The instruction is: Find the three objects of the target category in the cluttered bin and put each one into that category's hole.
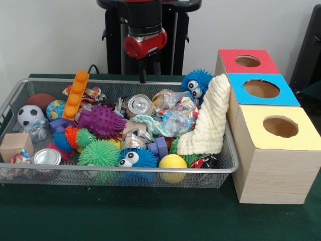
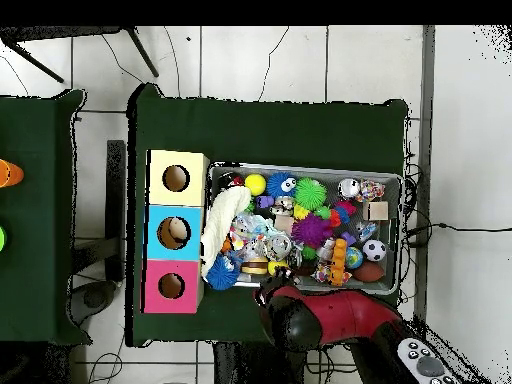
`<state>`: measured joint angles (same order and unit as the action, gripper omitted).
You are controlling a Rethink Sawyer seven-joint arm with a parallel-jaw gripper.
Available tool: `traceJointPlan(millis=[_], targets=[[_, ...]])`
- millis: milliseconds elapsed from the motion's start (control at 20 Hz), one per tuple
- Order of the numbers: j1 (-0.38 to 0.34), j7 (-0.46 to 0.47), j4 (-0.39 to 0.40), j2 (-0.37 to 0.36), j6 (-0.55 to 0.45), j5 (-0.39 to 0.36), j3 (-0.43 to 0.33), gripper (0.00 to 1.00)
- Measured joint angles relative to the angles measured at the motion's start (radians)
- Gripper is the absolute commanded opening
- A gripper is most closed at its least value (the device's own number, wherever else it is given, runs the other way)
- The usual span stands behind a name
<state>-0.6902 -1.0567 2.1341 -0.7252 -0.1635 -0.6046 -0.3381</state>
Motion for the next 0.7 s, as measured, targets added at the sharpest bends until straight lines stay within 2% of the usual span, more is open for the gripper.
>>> traceJointPlan(millis=[200,400,700], targets=[[0.021,0.000,-0.037,0.079,0.097,0.000,0.055,1.00],[0.046,0.000,-0.061,0.118,0.143,0.001,0.095,1.00],[0.089,0.000,-0.082,0.135,0.169,0.001,0.147,1.00]])
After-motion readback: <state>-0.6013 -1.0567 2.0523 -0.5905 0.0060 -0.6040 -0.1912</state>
